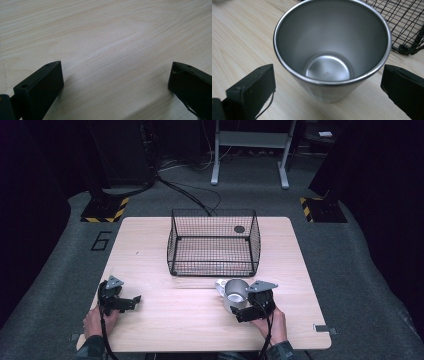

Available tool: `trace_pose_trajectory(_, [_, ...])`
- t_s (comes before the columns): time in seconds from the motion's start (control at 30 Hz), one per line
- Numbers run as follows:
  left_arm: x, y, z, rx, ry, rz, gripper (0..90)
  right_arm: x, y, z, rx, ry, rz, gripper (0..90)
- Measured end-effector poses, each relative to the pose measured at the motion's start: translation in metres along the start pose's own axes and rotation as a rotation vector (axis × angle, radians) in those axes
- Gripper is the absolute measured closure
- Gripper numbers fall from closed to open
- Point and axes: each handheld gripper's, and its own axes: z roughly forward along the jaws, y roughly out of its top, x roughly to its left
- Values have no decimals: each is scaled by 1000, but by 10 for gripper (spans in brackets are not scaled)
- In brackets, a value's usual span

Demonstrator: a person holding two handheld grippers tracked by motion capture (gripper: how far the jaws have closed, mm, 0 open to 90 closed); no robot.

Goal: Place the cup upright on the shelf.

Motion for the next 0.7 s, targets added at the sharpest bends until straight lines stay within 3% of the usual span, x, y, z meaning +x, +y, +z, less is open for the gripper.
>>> trace_pose_trajectory(0.3, [0,0,0,0,-1,3,1,0,12,8,2,25,-27,0])
trace_pose_trajectory(0.7, [0,0,0,0,0,0,1,-1,23,18,19,17,-37,0])
